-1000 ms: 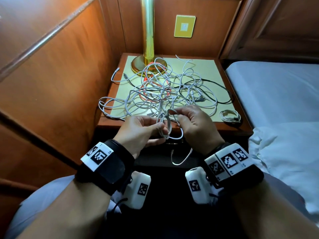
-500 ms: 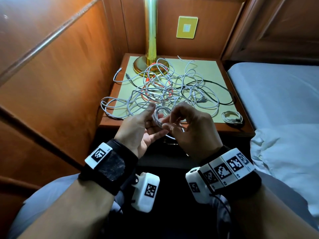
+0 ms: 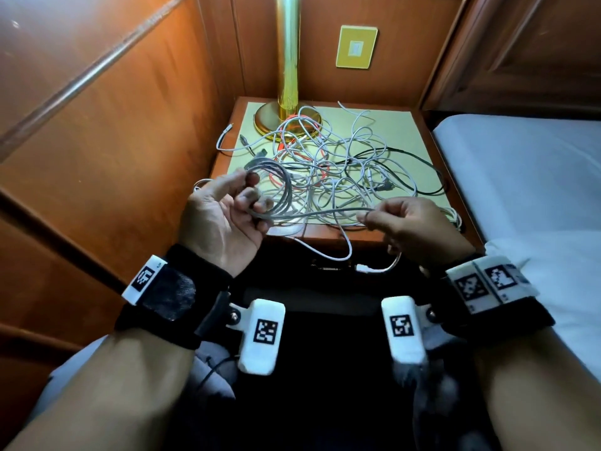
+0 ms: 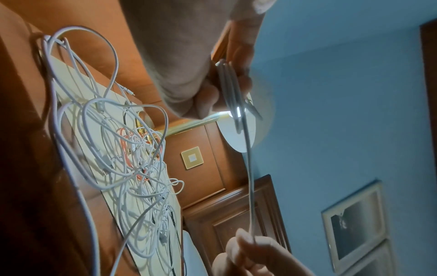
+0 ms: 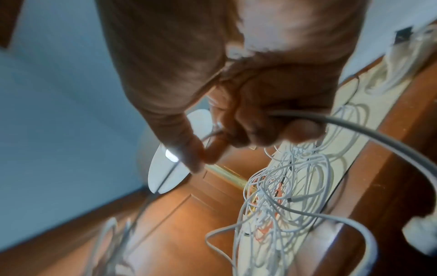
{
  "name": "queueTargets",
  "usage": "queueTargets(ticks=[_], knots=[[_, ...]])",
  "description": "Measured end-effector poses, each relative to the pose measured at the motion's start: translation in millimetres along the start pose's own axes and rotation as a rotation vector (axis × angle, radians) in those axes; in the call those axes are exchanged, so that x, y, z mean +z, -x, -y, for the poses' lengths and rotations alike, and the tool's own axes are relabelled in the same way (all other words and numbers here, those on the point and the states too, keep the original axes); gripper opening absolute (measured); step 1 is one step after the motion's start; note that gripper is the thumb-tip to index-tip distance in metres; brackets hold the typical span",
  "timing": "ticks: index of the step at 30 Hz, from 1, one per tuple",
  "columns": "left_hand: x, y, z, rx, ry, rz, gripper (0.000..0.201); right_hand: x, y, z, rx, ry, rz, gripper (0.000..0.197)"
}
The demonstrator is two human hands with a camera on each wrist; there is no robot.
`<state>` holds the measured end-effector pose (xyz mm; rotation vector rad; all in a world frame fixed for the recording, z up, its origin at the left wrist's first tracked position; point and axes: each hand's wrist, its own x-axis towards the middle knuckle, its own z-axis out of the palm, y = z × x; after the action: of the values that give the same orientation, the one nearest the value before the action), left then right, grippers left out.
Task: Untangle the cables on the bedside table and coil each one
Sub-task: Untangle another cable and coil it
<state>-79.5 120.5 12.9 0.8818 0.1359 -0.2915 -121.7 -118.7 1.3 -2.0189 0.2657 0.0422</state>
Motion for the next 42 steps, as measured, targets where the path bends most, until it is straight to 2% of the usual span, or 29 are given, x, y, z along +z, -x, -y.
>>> queueTargets(ticks=[4,7,11,15,18,23,27,29,32,33,36,39,42], knots=[[1.5,2.9,3.3,0.010,-0.107,0.084,0.017,-10.3,-0.9,4.9,0.275,-0.343,0.154,0.021],[-0.4,2.2,16.0,0.101,-0.362,0.214,0.014,-7.6,-1.2,5.0,0.279,-0.344,0.092,0.022],[-4.2,2.2,38.1,0.123,-0.688,0.336,0.018,5.4,-4.7,0.9,0.166,-0.084,-0.099,0.023],[1.1,5.2,56.2,0.022,-0.754,0.349,0.027,26.8,2.8,8.5,-0.157,0.050,-0.231,0.011],[4.3,4.9,59.0,-0.077,-0.637,0.273,0.030,37.4,8.6,14.0,-0.288,0.054,-0.239,0.010],[2.4,5.5,60.4,-0.104,-0.569,0.196,0.025,43.3,12.9,16.0,-0.490,0.116,-0.237,0.033],[9.1,7.6,55.0,-0.171,-0.454,0.158,0.031,49.2,18.2,18.0,-0.723,0.210,-0.316,0.030],[10.9,6.1,52.8,-0.176,-0.366,0.143,0.035,53.6,23.2,20.5,-0.782,0.224,-0.314,0.027],[10.5,5.8,48.5,-0.191,-0.269,0.171,0.056,58.7,30.3,25.3,-0.766,0.178,-0.259,0.026],[9.3,5.1,46.4,-0.197,-0.234,0.157,0.057,59.4,31.4,25.5,-0.758,0.168,-0.242,0.025],[4.5,0.7,41.2,-0.131,-0.140,0.045,0.025,59.8,35.1,24.5,-0.776,0.190,-0.166,0.018],[5.8,-2.5,35.4,-0.084,-0.010,-0.017,0.026,57.0,33.2,20.6,-0.730,0.213,-0.082,0.020],[5.7,-4.6,28.3,-0.039,0.046,-0.014,0.028,50.0,26.0,15.3,-0.602,0.205,-0.002,0.014]])
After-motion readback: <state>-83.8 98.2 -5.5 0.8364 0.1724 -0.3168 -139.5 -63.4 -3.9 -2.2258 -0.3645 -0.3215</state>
